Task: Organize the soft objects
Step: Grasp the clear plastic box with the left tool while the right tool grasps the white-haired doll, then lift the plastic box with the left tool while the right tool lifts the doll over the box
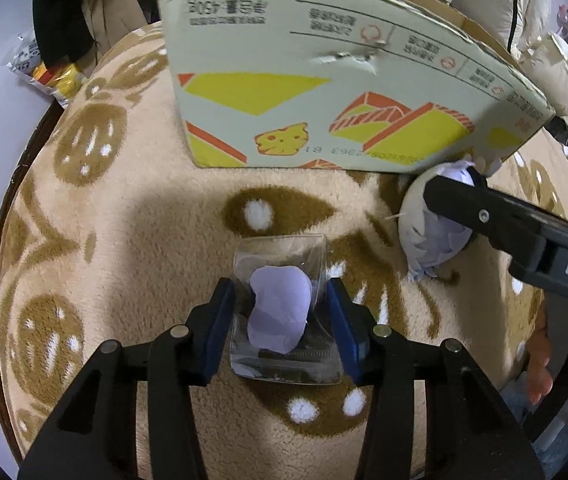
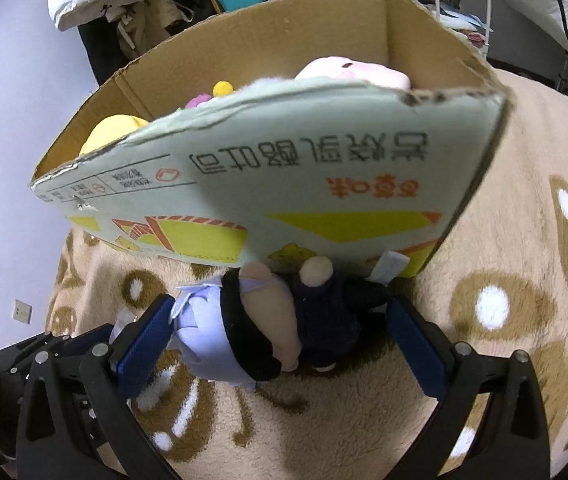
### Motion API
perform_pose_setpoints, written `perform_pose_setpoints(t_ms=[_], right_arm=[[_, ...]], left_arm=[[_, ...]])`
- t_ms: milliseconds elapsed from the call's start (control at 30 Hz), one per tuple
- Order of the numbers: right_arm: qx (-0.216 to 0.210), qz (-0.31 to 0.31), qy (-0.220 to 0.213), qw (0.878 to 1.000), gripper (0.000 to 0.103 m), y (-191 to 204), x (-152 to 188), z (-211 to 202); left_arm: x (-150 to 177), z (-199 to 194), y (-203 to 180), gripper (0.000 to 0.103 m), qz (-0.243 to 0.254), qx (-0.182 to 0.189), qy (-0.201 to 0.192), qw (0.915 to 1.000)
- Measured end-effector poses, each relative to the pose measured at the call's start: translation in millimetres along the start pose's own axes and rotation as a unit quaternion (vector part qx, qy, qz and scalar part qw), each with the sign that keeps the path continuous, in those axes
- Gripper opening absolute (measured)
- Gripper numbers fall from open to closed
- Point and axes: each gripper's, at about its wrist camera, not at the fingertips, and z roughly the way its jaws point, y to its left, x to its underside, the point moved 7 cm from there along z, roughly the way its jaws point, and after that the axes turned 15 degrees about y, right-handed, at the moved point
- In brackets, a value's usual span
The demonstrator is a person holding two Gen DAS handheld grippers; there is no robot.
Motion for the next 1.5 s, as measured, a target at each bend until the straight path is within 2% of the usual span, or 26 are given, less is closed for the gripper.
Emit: perform_pose_setpoints(t_ms=[400, 567, 867, 933, 1067, 1100, 1333, 1500], right_arm=[[-0.014, 0.006, -0.001, 1.000, 0.103, -6, 1, -7], [-0.016, 0.000, -0.002, 1.000, 0.099, -2, 2, -9], [-0.014, -0.010, -0.001, 1.000, 0.083, 8, 10, -18], [-0.017, -0.013, -0.001, 1.000, 0.073, 10, 14, -21], [-0.013, -0.017, 0.002, 1.000, 0.060, 15, 19, -23], [-0.019, -0.022, 0.002, 1.000, 0.049, 18, 20, -24], [0.007, -0.055, -0.005, 0.998, 0.048, 30, 28, -36], [0.005, -0.060, -0.026, 0.998, 0.048, 34, 33, -55]], left_arm=[[-4, -3, 9, 0.046, -0.015, -0.018, -0.011, 0.9997], [-5, -4, 12, 0.046, -0.021, -0.017, -0.016, 0.9995], [1, -11, 10, 0.046, -0.019, -0.029, -0.023, 0.9991], [3, -15, 9, 0.046, -0.017, -0.032, -0.029, 0.9989], [7, -23, 7, 0.046, -0.014, -0.039, -0.038, 0.9984], [7, -25, 6, 0.046, -0.014, -0.040, -0.040, 0.9983], [15, -46, -2, 0.046, -0.008, -0.046, -0.070, 0.9964], [18, -62, -8, 0.046, -0.003, -0.049, -0.095, 0.9942]])
